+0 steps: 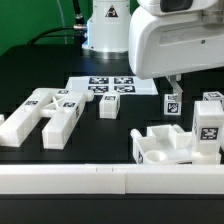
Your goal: Assemble chair
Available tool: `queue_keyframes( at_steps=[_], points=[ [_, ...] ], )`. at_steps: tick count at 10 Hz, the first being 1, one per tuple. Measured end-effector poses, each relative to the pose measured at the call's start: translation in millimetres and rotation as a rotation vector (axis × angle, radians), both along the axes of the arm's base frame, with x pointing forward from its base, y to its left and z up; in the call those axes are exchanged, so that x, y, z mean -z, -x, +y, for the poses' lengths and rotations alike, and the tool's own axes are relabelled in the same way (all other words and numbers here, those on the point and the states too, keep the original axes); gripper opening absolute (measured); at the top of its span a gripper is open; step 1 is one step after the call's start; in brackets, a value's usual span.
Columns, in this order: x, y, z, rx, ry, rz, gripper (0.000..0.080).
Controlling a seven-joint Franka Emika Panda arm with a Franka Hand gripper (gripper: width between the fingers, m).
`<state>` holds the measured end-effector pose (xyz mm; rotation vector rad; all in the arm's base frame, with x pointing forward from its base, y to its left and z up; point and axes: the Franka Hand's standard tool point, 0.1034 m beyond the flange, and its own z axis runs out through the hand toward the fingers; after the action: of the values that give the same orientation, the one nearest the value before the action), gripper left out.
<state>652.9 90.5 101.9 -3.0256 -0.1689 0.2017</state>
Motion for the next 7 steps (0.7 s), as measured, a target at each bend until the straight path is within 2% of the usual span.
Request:
queue_keyframes(
  at_steps=[2,3,4,5,7],
  points=[
    [1.9,6.5,6.7,0.099,0.028,0.009,0.0649],
    [3.6,7.2,11.8,0.125,0.057,0.008,0.0649],
    [5.8,3.6,13.0,0.093,0.068,0.0,0.0649],
    [4.5,-3.4,5.9,0.071,0.06,-0.008,0.0649],
    [5.3,-2.7,8.7,0.067,0.059,-0.011,0.0649]
  ],
)
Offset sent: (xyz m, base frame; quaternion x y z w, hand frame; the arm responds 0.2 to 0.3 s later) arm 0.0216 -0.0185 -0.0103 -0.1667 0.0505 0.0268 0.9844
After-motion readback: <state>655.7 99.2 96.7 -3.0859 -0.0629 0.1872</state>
